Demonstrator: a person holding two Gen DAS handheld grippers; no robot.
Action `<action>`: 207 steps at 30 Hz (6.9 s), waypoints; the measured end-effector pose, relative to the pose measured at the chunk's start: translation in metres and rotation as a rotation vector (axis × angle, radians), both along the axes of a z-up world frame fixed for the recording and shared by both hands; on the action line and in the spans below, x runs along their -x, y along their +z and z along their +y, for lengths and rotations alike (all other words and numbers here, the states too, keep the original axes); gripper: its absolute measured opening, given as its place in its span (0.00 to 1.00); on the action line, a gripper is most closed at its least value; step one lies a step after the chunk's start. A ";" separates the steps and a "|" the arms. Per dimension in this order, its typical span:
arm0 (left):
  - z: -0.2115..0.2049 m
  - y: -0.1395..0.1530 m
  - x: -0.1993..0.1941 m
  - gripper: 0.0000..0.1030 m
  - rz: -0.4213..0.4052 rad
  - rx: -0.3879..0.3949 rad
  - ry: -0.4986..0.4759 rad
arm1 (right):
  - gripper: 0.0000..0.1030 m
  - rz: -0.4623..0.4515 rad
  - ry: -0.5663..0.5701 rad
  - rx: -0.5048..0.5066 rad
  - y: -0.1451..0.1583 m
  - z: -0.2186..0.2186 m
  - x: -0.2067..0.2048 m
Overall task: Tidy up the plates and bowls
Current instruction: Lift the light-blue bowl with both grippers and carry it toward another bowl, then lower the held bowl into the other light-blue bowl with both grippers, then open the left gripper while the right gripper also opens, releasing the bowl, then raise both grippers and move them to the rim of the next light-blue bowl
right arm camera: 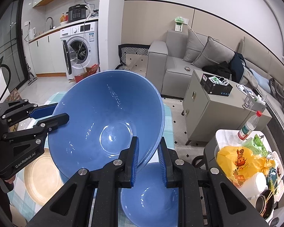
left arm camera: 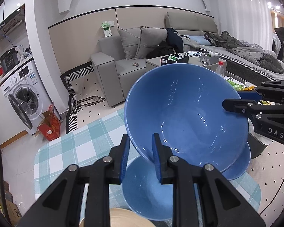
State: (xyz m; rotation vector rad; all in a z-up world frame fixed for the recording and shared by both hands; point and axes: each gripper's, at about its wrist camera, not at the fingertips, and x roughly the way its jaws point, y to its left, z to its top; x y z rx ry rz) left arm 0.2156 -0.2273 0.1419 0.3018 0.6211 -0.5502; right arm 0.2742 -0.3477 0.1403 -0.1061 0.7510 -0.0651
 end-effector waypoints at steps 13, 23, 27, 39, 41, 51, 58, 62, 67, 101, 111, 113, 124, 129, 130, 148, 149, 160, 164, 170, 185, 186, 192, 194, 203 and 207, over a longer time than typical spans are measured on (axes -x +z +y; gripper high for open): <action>0.031 -0.003 0.014 0.21 -0.001 -0.006 0.035 | 0.20 0.008 0.045 0.010 -0.002 0.036 0.007; 0.043 -0.018 0.020 0.22 0.025 0.002 0.051 | 0.20 0.033 0.075 0.006 -0.014 0.047 0.009; 0.046 -0.026 0.020 0.22 0.039 -0.001 0.056 | 0.20 0.049 0.085 0.009 -0.021 0.052 0.009; 0.051 -0.052 0.017 0.22 0.079 -0.008 0.072 | 0.20 0.090 0.102 0.005 -0.047 0.059 0.002; 0.052 -0.056 0.016 0.22 0.088 -0.008 0.072 | 0.20 0.097 0.104 0.002 -0.051 0.059 0.001; 0.050 -0.072 0.010 0.22 0.114 -0.019 0.072 | 0.20 0.131 0.107 0.001 -0.071 0.058 -0.006; 0.050 -0.081 0.007 0.22 0.131 -0.026 0.071 | 0.20 0.157 0.109 -0.001 -0.082 0.056 -0.010; 0.048 -0.085 0.006 0.22 0.136 -0.039 0.070 | 0.20 0.171 0.109 -0.003 -0.088 0.055 -0.013; 0.049 -0.092 0.004 0.22 0.149 -0.050 0.069 | 0.20 0.186 0.112 0.004 -0.096 0.057 -0.015; 0.039 -0.119 0.000 0.22 0.174 -0.117 0.066 | 0.21 0.260 0.113 0.018 -0.132 0.057 -0.029; 0.036 -0.123 -0.002 0.22 0.177 -0.137 0.056 | 0.21 0.276 0.111 0.028 -0.139 0.051 -0.034; 0.036 -0.124 -0.002 0.22 0.180 -0.138 0.055 | 0.21 0.281 0.111 0.029 -0.140 0.053 -0.034; 0.034 -0.130 -0.004 0.22 0.193 -0.158 0.049 | 0.23 0.297 0.113 0.045 -0.145 0.055 -0.036; 0.034 -0.130 -0.003 0.22 0.192 -0.156 0.046 | 0.24 0.296 0.107 0.100 -0.151 0.062 -0.035; 0.035 -0.130 -0.003 0.22 0.194 -0.156 0.046 | 0.24 0.297 0.107 0.113 -0.152 0.064 -0.034; 0.038 -0.128 -0.006 0.24 0.194 -0.140 0.037 | 0.30 0.292 0.113 0.090 -0.149 0.059 -0.033; 0.038 -0.127 -0.006 0.24 0.194 -0.141 0.037 | 0.32 0.290 0.119 0.086 -0.148 0.060 -0.033; 0.053 -0.113 -0.005 0.52 0.180 -0.077 0.054 | 0.80 0.202 0.131 -0.020 -0.125 0.048 -0.026; 0.061 -0.104 -0.006 0.71 0.186 -0.022 0.058 | 0.90 0.173 0.128 -0.062 -0.115 0.044 -0.023; 0.072 -0.094 -0.003 1.00 0.166 0.055 0.098 | 0.99 0.133 0.120 -0.068 -0.105 0.045 -0.018; 0.062 -0.075 0.006 1.00 0.150 0.063 0.061 | 0.99 0.095 0.068 -0.070 -0.095 0.023 0.010; 0.060 -0.074 0.007 1.00 0.147 0.060 0.054 | 0.99 0.093 0.058 -0.077 -0.094 0.018 0.014; 0.043 -0.064 0.013 1.00 0.144 0.073 0.018 | 0.99 0.067 -0.028 -0.093 -0.084 -0.015 0.045; 0.035 -0.064 0.016 1.00 0.157 0.083 -0.005 | 0.99 0.039 -0.065 -0.094 -0.082 -0.026 0.058; -0.009 -0.064 0.025 1.00 0.135 0.018 -0.098 | 0.99 0.016 -0.176 -0.149 -0.088 -0.065 0.088; -0.031 -0.063 0.026 1.00 0.115 -0.012 -0.143 | 0.99 0.019 -0.200 -0.170 -0.093 -0.074 0.090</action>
